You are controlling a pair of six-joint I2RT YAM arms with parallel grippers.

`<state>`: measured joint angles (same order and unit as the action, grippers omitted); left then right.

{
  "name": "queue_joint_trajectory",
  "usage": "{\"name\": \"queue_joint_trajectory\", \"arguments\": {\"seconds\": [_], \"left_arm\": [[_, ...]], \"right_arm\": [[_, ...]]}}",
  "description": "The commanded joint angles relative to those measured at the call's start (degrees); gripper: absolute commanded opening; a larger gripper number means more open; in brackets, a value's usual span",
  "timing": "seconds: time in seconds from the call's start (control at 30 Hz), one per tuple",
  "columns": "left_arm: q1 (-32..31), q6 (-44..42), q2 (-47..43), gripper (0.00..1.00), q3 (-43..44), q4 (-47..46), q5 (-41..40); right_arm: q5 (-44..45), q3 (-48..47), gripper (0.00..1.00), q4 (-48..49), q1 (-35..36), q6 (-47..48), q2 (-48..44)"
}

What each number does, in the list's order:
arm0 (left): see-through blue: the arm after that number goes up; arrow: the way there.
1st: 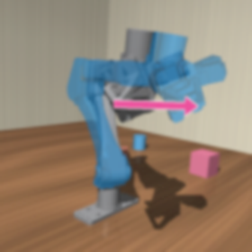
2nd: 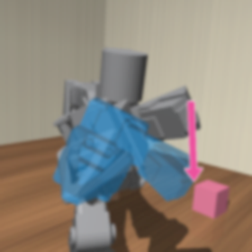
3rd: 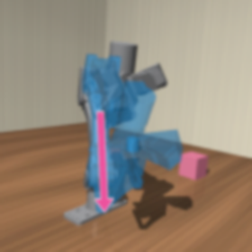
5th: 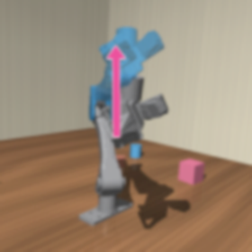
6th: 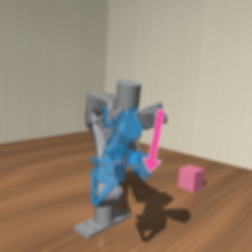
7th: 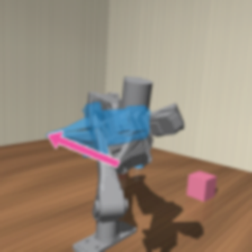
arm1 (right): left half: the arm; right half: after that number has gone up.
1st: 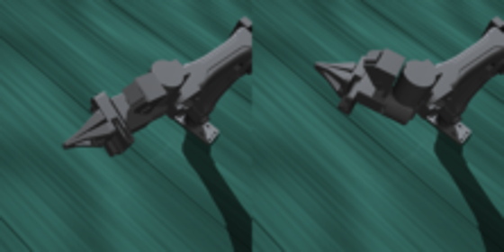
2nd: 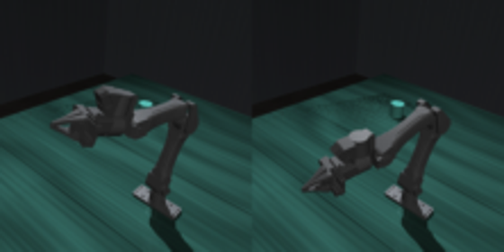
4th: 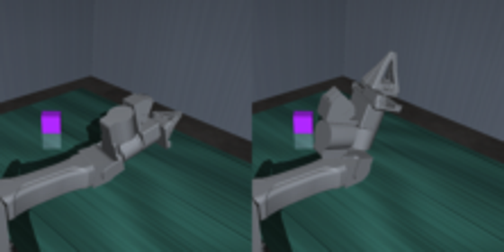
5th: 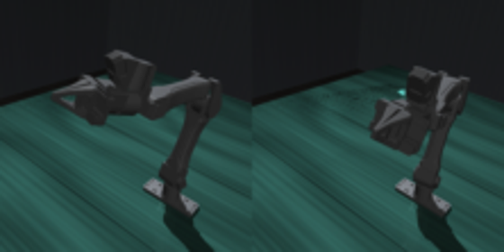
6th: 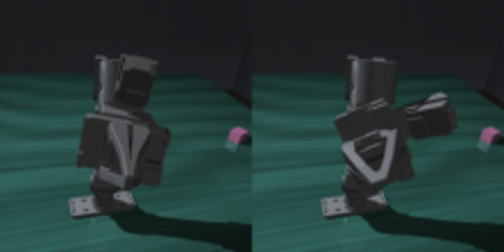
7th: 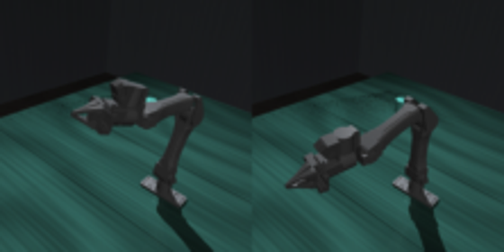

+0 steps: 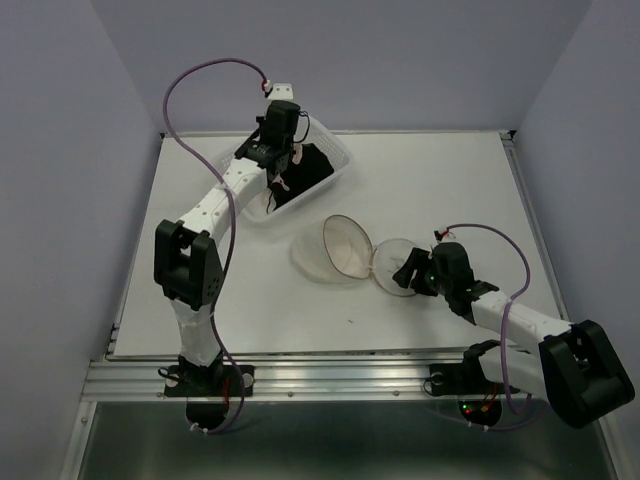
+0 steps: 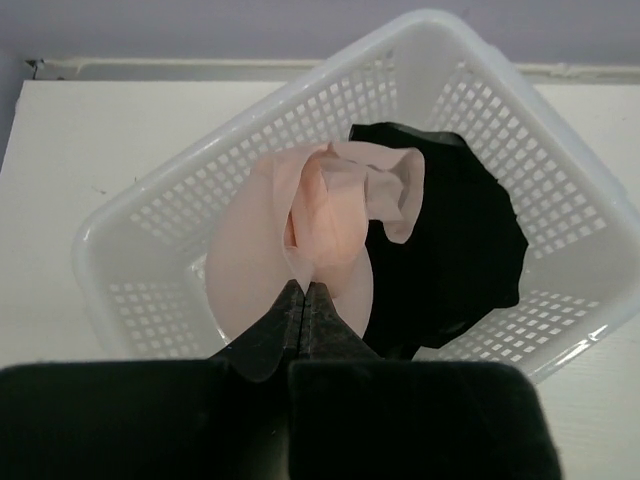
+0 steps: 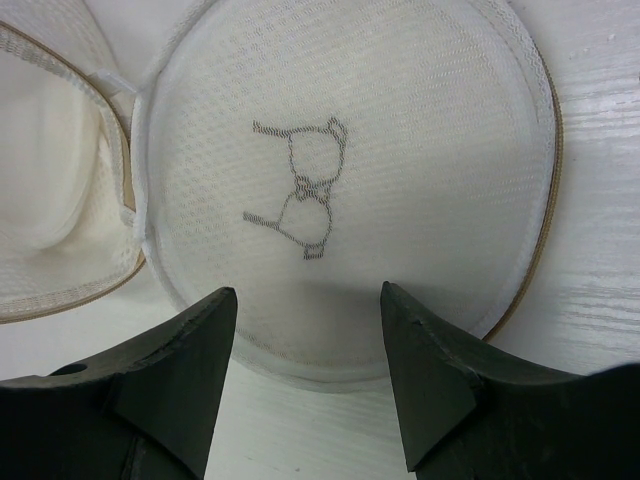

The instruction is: Unzip the laundry bag and remove the bra

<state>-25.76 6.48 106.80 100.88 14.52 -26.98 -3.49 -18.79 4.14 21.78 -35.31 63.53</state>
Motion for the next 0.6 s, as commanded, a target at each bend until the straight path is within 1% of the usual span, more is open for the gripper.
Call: {"name": "queue_joint_trajectory", "arguments": {"seconds": [0.0, 0.03, 0.13, 0.17, 0.23, 0.27, 0.33, 0.37, 0.4, 0.43, 0.5, 0.53, 0.57], "left_arm": [[0.36, 2.21, 2.87, 0.01, 1.25, 1.11, -3.95], [0.53, 3.09, 3.67, 0.03, 1.34, 1.90, -4.22], [1.67, 6.78, 4.38, 0.23, -0.06, 3.93, -4.31], [2.02, 7.49, 2.90, 0.42, -1.03, 3.50, -4.22], [3.52, 9.16, 0.78, 0.62, -4.37, 2.71, -3.87], [4.31, 9.42, -1.49, 0.77, -5.25, 1.83, -3.43], [4.49, 9.25, -5.09, 0.90, -7.27, 1.47, -2.12], [4.40, 9.25, -6.33, 0.99, -7.71, 1.39, -1.15], [4.31, 9.43, -7.82, 0.99, -8.24, 1.21, 0.34], [4.14, 10.12, -9.23, 0.99, -9.29, 0.95, 1.74], [3.61, 10.74, -14.24, 0.99, -10.70, 0.24, 6.49], [3.26, 11.01, -15.91, 0.99, -12.62, -0.11, 8.07], [2.82, 11.53, -19.32, 0.99, -13.68, -0.28, 11.57]], "right_arm": [[-0.56, 0.42, 0.66, -0.89, -0.25, 1.12, -0.51], [-0.82, 0.42, 0.66, -0.98, -0.25, 1.21, -0.77], [-1.61, -0.46, 0.67, -1.94, -0.25, 1.91, -2.26], [-1.70, -1.33, 0.67, -2.99, -0.25, 2.35, -2.62], [-1.26, -2.30, 0.68, -3.96, -0.25, 2.96, -4.37], [-0.82, -3.35, 0.68, -5.97, -0.25, 3.58, -4.99], [0.75, -4.50, 0.68, -7.56, -0.25, 4.11, -6.83], [1.54, -5.11, 0.68, -9.14, -0.25, 4.54, -7.62], [2.42, -6.43, 0.68, -10.02, -0.25, 4.72, -8.24], [5.22, -6.96, 0.68, -10.81, -0.25, 4.72, -8.77], [8.48, -8.71, 0.68, -13.54, -0.25, 4.64, -9.91], [12.15, -9.33, 0.68, -14.42, -0.25, 4.55, -10.00], [14.28, -9.77, 0.68, -15.47, -0.25, 4.37, -9.91]]}}
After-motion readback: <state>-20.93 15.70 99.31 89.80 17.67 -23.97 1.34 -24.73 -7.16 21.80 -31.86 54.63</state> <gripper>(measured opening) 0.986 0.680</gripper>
